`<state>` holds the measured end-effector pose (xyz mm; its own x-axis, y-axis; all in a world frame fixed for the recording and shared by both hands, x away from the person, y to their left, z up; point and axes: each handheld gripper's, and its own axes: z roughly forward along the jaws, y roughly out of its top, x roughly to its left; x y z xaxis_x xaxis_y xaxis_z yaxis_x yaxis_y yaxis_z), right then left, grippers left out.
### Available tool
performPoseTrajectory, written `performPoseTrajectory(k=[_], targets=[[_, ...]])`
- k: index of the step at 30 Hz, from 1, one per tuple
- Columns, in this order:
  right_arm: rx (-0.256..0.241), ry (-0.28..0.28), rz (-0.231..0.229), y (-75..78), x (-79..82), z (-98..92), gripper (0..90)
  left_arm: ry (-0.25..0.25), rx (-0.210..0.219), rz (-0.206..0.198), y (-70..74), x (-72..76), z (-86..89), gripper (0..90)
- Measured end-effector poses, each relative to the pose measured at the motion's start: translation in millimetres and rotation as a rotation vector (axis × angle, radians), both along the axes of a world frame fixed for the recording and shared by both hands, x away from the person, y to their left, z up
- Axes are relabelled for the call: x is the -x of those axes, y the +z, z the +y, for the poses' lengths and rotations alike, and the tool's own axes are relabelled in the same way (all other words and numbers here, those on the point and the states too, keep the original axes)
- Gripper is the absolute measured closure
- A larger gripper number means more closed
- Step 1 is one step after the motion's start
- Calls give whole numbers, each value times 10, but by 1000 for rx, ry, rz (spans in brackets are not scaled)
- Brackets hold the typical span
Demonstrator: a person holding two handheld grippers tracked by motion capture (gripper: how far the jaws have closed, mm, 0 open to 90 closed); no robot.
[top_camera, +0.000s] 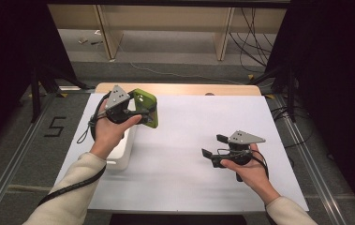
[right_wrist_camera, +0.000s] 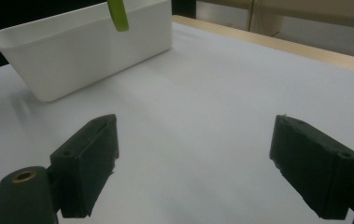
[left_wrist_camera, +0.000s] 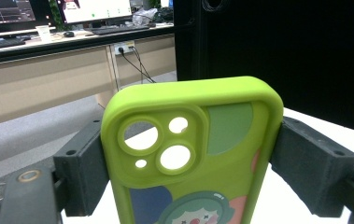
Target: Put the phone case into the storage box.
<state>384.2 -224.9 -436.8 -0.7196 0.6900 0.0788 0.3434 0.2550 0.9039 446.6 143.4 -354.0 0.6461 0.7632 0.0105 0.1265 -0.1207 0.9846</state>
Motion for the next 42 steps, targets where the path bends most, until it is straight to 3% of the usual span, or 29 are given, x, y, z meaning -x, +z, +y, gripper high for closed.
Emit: performPoseTrajectory(k=[42], targets=[[-13,0,-10,18,7,-15,179,61,9,-8,54,-48,221,172]])
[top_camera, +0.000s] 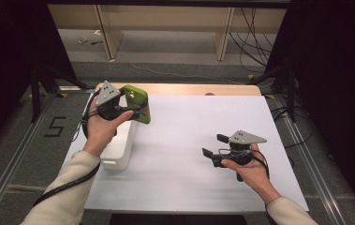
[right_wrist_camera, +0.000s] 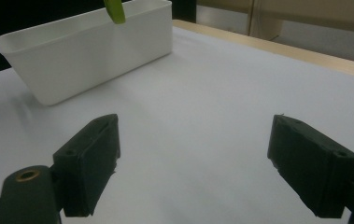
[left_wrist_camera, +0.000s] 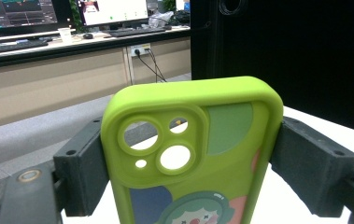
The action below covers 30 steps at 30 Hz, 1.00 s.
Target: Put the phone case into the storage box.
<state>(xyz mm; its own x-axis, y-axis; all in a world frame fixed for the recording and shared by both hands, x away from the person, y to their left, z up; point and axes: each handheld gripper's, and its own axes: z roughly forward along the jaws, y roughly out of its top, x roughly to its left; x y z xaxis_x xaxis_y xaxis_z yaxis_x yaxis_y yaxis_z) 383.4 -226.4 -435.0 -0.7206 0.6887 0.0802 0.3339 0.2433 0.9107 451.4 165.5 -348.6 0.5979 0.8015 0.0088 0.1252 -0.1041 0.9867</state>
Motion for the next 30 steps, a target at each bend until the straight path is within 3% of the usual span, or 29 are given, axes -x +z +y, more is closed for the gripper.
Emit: performPoseTrajectory(k=[30], targets=[[22,-41,-20,-9,84,-265,187,62,-8,2,-9,-65,213,172]])
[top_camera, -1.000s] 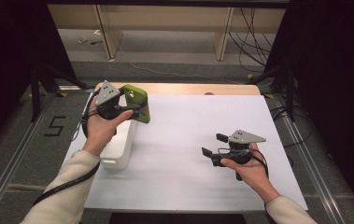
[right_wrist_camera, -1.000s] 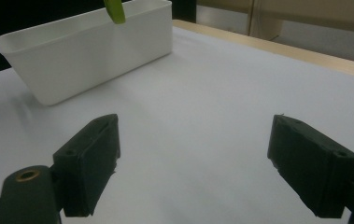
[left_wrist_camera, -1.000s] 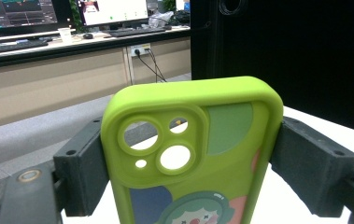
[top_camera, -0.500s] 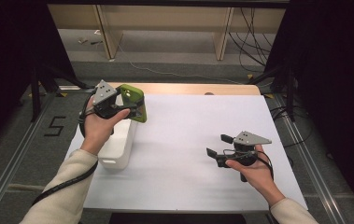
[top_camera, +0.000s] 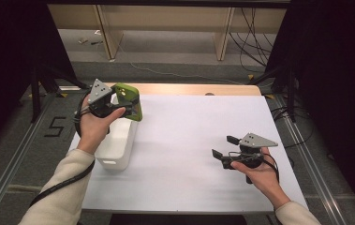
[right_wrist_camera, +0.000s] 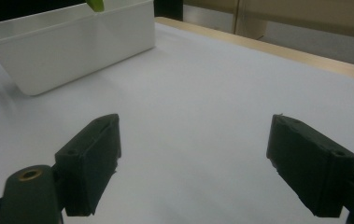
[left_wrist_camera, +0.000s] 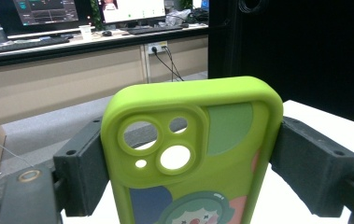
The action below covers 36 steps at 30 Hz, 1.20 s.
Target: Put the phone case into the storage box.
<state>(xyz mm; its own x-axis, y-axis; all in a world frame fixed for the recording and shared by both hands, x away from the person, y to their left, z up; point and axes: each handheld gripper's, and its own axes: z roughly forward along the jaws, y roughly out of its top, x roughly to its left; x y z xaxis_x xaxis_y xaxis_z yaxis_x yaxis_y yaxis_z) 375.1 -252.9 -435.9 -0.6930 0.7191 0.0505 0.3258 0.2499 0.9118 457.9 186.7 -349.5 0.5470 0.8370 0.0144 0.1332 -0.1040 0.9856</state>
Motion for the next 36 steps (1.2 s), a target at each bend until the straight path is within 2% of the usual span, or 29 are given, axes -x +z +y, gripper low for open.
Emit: performPoseTrajectory(k=[12,36], targets=[[17,-8,-15,-6,21,-38,180,32,-6,0,-6,-30,86,172],[17,-14,-6,-16,20,-38,179,75,-20,2,-31,-128,125,172]])
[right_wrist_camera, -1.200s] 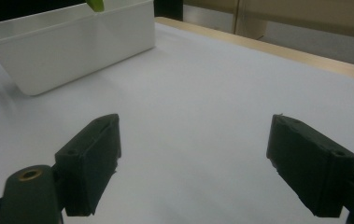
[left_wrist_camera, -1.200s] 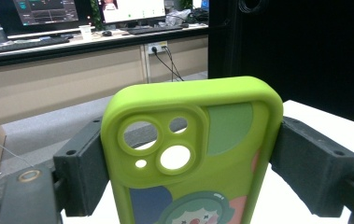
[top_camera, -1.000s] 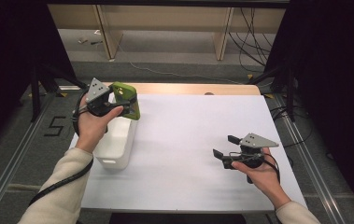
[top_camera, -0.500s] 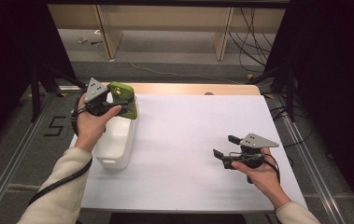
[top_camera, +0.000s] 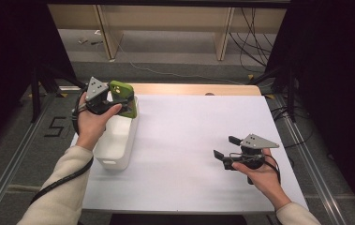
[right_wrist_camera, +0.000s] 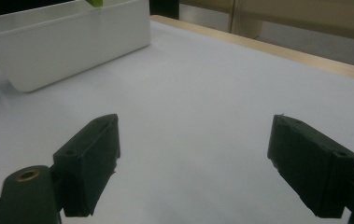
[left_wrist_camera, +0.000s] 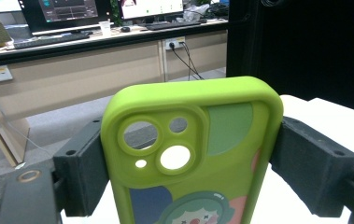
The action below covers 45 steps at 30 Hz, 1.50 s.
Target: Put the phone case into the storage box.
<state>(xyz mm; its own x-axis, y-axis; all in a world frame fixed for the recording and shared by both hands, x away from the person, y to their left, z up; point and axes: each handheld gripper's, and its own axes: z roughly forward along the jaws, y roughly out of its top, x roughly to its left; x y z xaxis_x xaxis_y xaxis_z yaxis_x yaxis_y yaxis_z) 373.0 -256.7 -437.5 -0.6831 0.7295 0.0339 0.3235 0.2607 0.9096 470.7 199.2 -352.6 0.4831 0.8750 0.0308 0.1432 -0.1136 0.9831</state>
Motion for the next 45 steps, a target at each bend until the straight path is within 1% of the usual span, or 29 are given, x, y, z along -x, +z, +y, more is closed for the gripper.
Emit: performPoseTrajectory(k=[8,12,18,22,28,45], targets=[[0,0,1,-1,-1,1,179,23,3,5,-19,-82,23,172],[-2,-1,1,-1,-4,-2,179,34,-3,9,-33,-113,46,171],[-1,0,0,-3,-4,0,179,49,4,8,-30,-149,83,171],[-3,-1,1,-2,-3,0,180,51,0,12,-38,-168,99,171],[0,0,0,-2,-2,1,180,55,6,12,-34,-195,100,171],[-3,1,1,-5,-1,2,179,63,5,18,-54,-271,90,171]])
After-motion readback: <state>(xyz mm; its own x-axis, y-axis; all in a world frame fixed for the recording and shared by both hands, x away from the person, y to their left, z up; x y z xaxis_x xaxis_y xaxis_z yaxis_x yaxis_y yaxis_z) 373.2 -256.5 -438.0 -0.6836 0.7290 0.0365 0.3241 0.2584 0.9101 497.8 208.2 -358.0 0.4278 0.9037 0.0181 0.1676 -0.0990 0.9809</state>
